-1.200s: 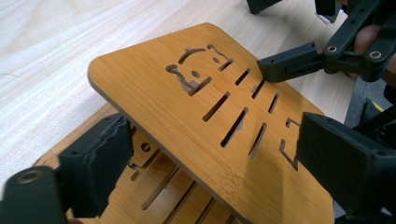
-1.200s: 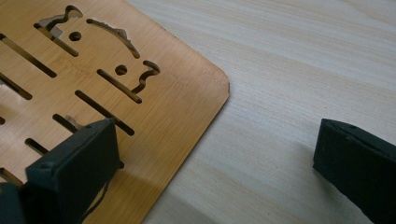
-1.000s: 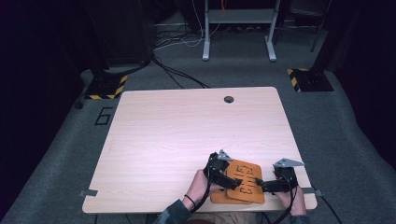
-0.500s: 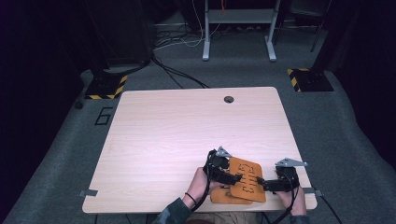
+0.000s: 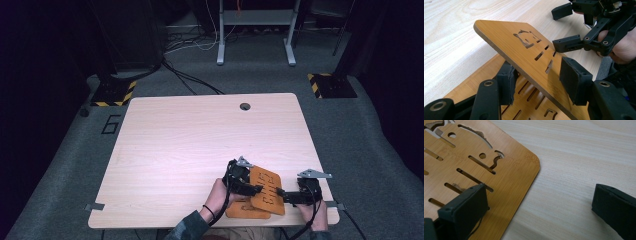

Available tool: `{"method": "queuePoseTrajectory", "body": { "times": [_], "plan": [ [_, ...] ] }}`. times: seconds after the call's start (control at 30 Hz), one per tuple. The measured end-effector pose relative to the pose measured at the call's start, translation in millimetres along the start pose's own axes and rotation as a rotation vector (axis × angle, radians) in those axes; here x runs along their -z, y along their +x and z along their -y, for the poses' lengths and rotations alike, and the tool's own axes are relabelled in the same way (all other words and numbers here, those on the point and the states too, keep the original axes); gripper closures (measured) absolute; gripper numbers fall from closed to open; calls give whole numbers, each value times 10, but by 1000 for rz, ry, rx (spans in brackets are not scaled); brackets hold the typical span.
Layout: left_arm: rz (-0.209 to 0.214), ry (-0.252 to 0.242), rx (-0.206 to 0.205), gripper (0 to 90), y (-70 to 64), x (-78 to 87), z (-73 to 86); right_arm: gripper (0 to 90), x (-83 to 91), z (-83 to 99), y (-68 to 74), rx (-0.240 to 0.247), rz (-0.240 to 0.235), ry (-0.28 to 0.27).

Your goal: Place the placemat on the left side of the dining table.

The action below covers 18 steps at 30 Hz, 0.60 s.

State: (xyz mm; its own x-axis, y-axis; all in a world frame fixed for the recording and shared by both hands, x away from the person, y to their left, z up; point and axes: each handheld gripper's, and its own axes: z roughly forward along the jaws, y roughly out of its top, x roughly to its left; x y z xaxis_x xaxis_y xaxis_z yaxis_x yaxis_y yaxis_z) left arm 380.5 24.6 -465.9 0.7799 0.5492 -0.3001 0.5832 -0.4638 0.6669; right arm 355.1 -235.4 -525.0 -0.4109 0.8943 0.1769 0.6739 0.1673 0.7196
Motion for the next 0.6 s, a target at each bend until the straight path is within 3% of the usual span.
{"method": "queuePoseTrajectory", "body": {
  "times": [0.37, 0.43, 0.6],
  "plan": [
    [54, 6, 32, 525, 31, -46, -22, 0, 4, 1, -14, -12, 6, -5],
    [76, 1, 67, 542, 50, -80, -18, 0, 5, 2, -14, -14, 10, -7],
    [115, 9, 106, 568, 73, -144, 0, 0, 4, 5, -12, -16, 19, -12]
  ]
}}
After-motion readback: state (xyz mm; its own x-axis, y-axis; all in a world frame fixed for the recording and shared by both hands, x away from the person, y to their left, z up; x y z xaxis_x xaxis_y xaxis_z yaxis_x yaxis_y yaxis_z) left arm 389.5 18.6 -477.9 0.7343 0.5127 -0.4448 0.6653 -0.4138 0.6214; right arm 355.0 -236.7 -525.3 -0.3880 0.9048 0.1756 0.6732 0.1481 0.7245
